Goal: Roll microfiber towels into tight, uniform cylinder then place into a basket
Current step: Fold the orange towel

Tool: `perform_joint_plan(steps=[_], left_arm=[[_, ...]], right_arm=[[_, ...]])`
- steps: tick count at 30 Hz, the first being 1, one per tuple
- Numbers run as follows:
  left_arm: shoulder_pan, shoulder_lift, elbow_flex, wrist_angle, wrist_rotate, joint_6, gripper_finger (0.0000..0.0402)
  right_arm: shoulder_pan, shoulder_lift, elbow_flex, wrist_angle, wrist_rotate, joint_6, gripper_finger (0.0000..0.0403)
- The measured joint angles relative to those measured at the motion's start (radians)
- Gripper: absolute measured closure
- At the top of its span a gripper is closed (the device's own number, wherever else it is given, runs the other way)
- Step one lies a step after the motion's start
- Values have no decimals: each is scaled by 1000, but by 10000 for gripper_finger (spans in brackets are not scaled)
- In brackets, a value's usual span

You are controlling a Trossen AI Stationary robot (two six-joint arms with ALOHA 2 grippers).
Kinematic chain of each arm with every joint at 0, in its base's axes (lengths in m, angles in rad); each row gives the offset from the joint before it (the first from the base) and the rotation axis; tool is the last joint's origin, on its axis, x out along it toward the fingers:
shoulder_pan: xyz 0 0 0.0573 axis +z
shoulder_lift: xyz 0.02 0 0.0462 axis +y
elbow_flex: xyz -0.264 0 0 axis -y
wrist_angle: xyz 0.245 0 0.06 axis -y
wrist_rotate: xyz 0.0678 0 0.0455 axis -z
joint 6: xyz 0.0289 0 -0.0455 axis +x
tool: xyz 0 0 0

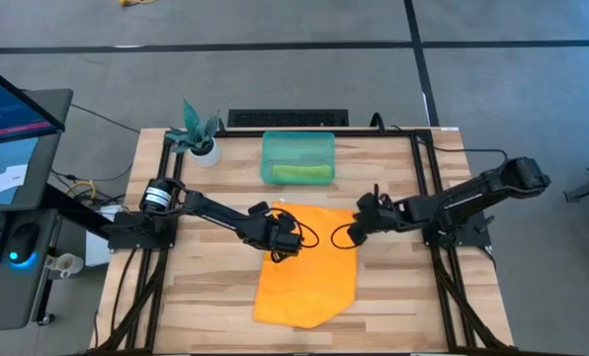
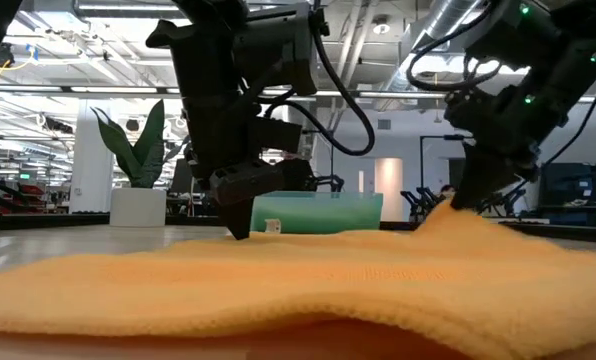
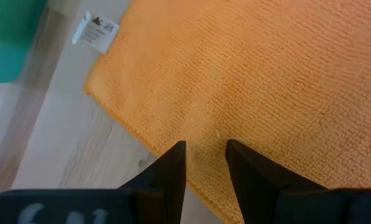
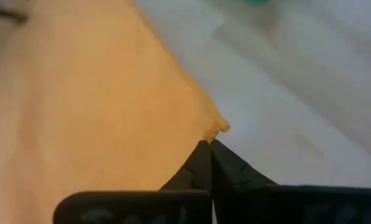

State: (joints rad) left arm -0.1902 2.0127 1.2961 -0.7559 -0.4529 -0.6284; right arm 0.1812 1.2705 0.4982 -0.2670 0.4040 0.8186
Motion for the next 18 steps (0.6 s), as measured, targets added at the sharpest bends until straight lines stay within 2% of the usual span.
perform_joint_plan(steps=[7,13,18], left_arm=[[26,-4,11,11,-84,44,290],[61,-6,15,11,-105,70,290],[69,-8,15,11,-103,108,290]], right_arm=[[-69,-23,0,-18,109,-50,399],[-144,13,1,-16,121,-94,387],[-144,27,1,-18,118,-94,371]])
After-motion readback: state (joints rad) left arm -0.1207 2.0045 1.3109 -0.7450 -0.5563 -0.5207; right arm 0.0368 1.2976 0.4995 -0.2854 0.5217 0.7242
